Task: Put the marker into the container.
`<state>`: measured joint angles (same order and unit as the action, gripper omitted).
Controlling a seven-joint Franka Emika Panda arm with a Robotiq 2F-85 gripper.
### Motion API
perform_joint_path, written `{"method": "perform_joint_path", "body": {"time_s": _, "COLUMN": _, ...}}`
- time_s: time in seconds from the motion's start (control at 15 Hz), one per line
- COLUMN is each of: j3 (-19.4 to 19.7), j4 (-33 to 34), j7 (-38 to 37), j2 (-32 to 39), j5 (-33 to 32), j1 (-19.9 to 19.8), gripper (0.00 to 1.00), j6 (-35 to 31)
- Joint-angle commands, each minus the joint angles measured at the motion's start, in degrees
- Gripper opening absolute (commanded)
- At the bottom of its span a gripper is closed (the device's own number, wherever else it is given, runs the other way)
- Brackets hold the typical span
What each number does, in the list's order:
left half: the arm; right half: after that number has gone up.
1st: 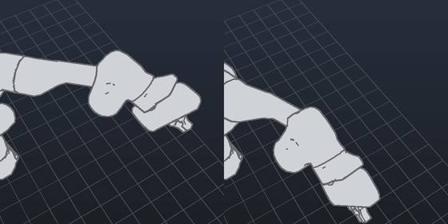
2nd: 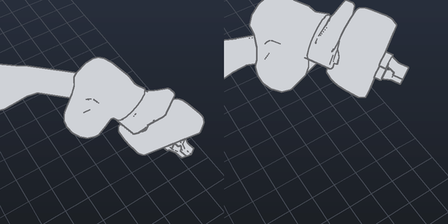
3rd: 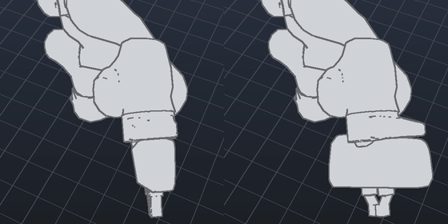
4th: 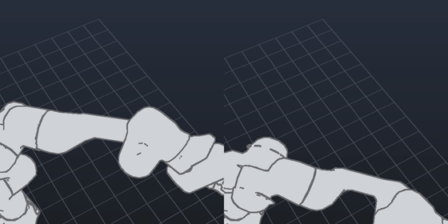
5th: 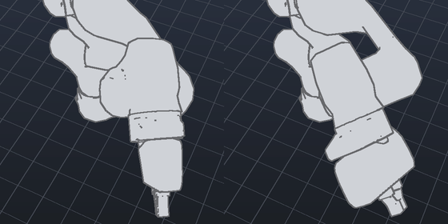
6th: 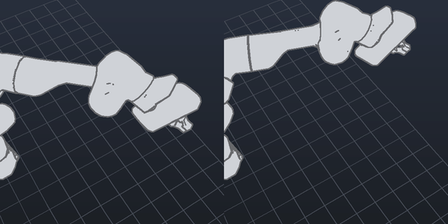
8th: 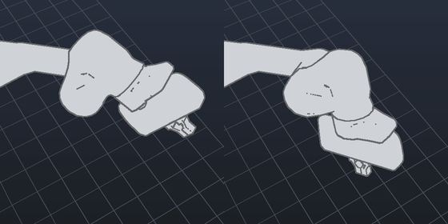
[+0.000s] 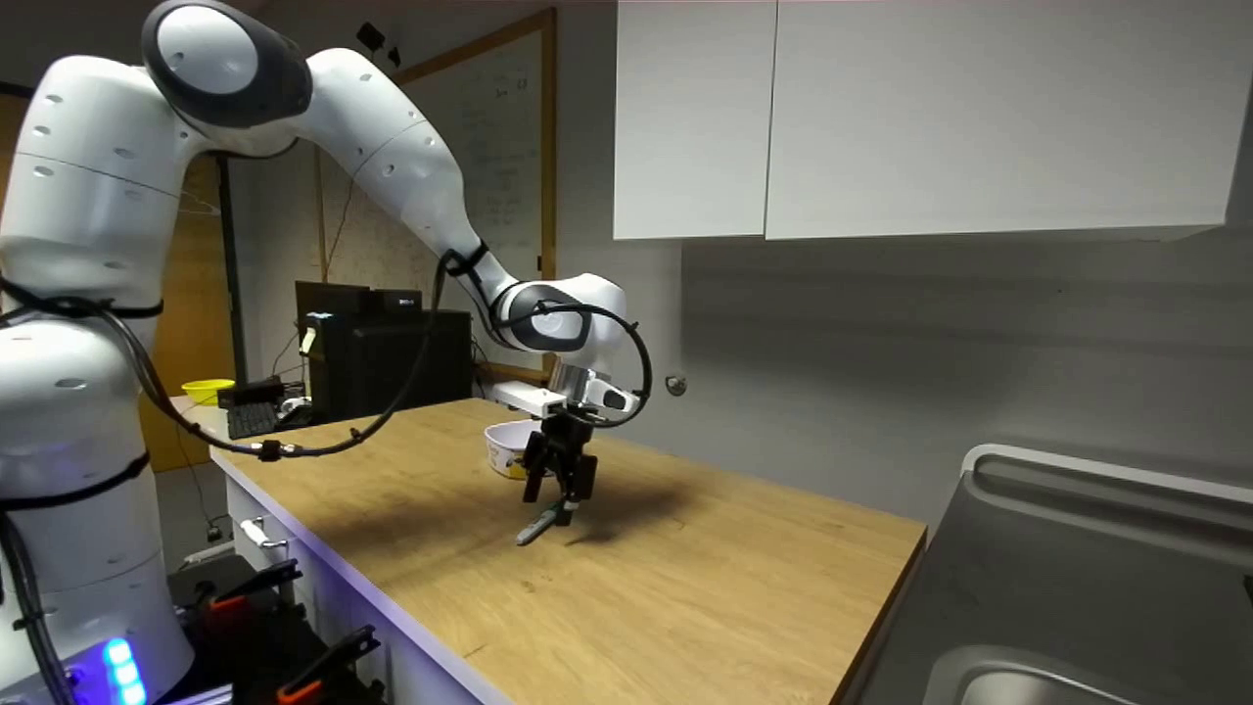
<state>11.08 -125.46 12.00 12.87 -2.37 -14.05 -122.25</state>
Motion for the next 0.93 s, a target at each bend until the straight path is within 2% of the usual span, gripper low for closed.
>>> {"method": "perform_joint_path", "body": {"time_s": 0.0, "j3": -0.75, "j4": 0.67, "j7": 1.31, "j2": 0.74, "j5": 1.09, "j1": 0.27, "gripper": 1.00, "j6": 0.45}}
{"method": "perform_joint_path", "body": {"time_s": 0.53, "j3": -2.51, "j4": 2.12, "j7": 0.73, "j2": 2.43, "j5": 0.49, "j1": 2.52, "gripper": 1.00, "j6": 0.89}}
{"method": "perform_joint_path", "body": {"time_s": 0.87, "j3": -2.78, "j4": 3.52, "j7": 0.95, "j2": 4.43, "j5": 0.57, "j1": 2.45, "gripper": 1.00, "j6": 0.41}}
